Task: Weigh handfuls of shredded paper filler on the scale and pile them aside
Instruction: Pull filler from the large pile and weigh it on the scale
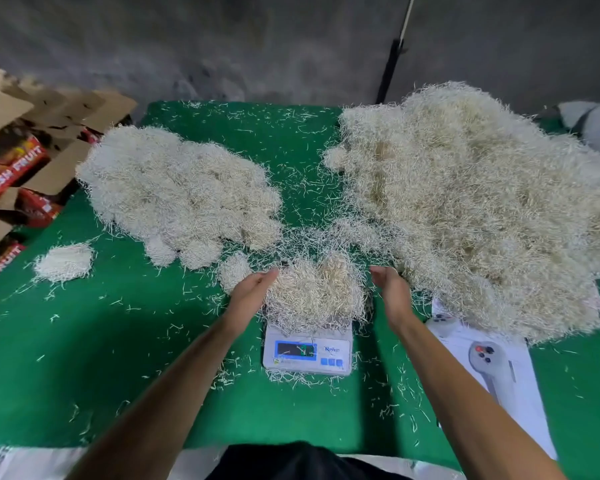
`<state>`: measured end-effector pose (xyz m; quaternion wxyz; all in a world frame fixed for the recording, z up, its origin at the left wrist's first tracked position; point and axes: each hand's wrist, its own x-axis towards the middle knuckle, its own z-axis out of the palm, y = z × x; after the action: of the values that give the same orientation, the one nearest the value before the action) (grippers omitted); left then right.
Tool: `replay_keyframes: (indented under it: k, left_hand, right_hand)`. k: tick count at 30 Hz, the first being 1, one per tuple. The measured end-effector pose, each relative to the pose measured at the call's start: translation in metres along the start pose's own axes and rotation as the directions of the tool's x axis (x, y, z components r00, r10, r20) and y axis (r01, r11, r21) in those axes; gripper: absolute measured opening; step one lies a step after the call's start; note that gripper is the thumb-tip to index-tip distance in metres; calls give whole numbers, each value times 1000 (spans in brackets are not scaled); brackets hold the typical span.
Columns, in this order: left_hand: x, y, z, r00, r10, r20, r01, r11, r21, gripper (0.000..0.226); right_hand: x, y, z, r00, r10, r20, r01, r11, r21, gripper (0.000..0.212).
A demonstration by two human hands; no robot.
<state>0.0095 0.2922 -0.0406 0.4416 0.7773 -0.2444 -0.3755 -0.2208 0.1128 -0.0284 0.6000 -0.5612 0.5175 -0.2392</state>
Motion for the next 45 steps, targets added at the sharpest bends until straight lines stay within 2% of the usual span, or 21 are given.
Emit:
replay_keyframes:
  k: [2,4,5,7,9,12,14,24,27,31,33,34,36,38,40,41,43,45]
  left_hand:
    - [-4,-22,-2,998,-47,-34,42,991,-128,79]
    - [-12,-45,-2,983,-181,-39,166,957,-237,67]
    - [-19,-58,0,979,-197,-45,179,951,-251,58]
    - [-31,-80,3,979,-177,-102,159,973,-167,35]
    - [-40,-89,9,976,-155,-152,148,987,-56,30]
    - [-47,-88,20,962,-182,-201,170,982,-76,23]
    - [-49,-88,24,951,-200,-234,178,977,-114,19]
    - [-53,-92,26,958,-148,-246,133,988,-77,19]
    - [-53,-96,25,975,-110,-191,116,993,22,21]
    - [-52,-91,21,978,-92,-187,91,996,-16,19]
    - [-48,-76,21,975,51,-218,-48,999,17,26]
    - [-43,-66,23,956,147,-252,-146,989,20,27]
    - [-35,-39,27,916,248,-315,-255,967,17,9]
    - [-20,-12,33,891,329,-314,-290,943,164,43]
    - [-5,13,45,889,418,-186,-303,843,444,71]
    - [0,24,53,900,425,-93,-303,766,567,80]
    - [12,32,71,925,374,59,-304,640,705,83]
    - [22,29,85,944,305,122,-291,602,743,78]
  right_hand:
    - [-5,31,-4,998,35,-61,-35,999,-6,39]
    - [-12,64,-7,997,35,-72,-42,995,-92,34]
    - [-17,79,-8,996,18,-83,-31,988,-152,32]
    - [-28,106,-9,993,-52,-103,20,957,-290,42]
    - [-42,126,-7,990,-132,-59,94,898,-429,52]
    - [-58,147,0,976,-214,41,195,777,-598,54]
    - [-62,153,3,970,-235,53,210,718,-664,54]
    - [-61,155,5,968,-247,36,202,689,-696,54]
    - [-59,155,6,967,-255,6,188,695,-694,54]
    - [-56,155,6,956,-293,-24,193,689,-699,47]
    - [-46,145,3,956,-284,-72,164,722,-672,38]
    - [-38,135,2,955,-267,-132,131,776,-617,34]
    - [-24,104,2,929,-239,-284,93,891,-445,30]
    - [-15,70,8,885,-322,-338,198,915,-353,33]
    - [-9,41,22,891,-384,-242,301,899,-317,44]
    - [-8,31,31,909,-383,-163,311,885,-347,56]
    - [-7,18,47,931,-366,0,314,798,-515,81]
    - [-2,12,57,940,-319,120,318,697,-643,89]
